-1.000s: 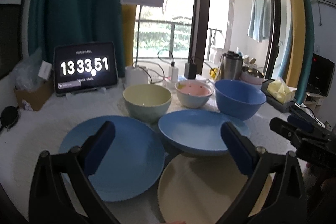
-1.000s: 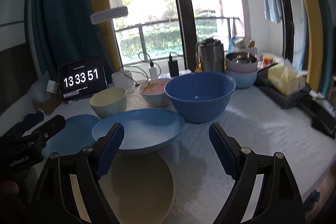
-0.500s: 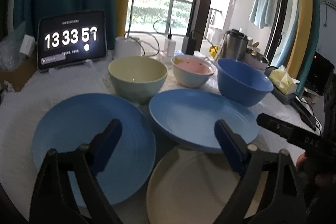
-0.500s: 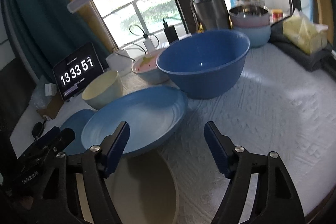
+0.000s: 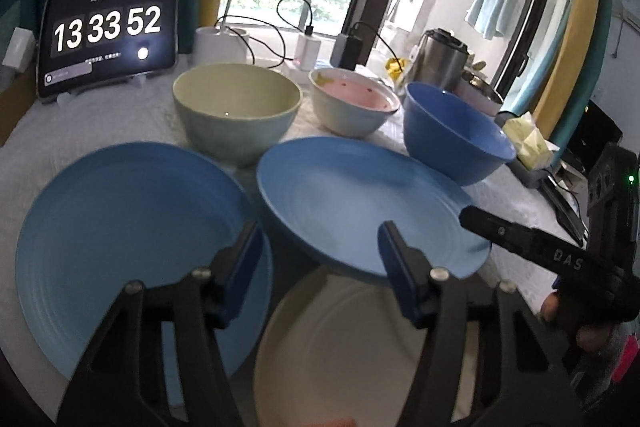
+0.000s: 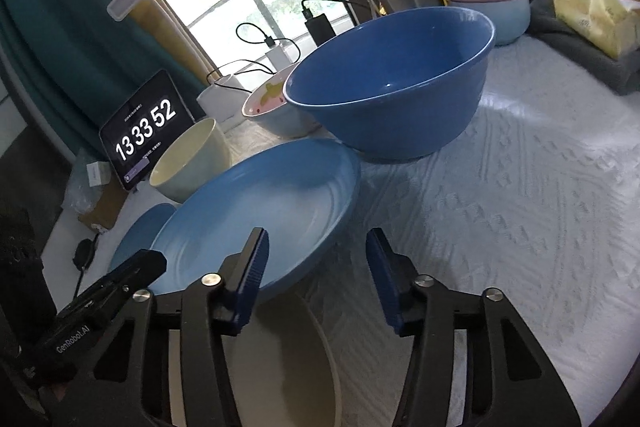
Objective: Organize plates and bowls
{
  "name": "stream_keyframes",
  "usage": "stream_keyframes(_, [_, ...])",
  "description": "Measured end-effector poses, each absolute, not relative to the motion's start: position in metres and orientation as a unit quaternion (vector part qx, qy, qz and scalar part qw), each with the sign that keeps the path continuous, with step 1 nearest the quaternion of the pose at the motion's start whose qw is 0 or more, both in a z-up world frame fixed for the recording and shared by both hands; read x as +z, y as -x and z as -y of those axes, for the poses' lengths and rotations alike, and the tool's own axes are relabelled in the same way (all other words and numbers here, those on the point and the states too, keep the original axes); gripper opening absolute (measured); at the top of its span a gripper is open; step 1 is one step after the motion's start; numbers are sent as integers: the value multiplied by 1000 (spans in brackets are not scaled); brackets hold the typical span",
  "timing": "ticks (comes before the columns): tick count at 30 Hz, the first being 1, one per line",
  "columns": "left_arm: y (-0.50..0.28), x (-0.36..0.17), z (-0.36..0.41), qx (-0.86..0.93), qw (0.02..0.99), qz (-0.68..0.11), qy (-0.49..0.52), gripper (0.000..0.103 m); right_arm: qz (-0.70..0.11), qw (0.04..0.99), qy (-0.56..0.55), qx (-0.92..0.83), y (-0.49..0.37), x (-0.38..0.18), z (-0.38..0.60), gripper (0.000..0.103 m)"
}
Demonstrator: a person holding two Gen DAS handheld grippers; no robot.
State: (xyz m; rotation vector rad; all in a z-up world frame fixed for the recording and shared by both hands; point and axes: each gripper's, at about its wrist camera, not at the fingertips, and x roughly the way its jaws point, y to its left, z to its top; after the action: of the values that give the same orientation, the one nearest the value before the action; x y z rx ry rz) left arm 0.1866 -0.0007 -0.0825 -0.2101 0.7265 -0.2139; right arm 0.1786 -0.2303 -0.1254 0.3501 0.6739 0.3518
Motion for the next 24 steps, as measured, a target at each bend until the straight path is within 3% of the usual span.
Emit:
stream_keyframes(4, [-189, -83, 1, -116, 920, -360, 102, 61, -326, 912, -169, 181, -179, -125, 226, 42])
stream_keyframes(24, [-175, -79, 12, -140, 923, -351, 74, 60, -318, 920, -148, 174, -169, -121, 224, 39])
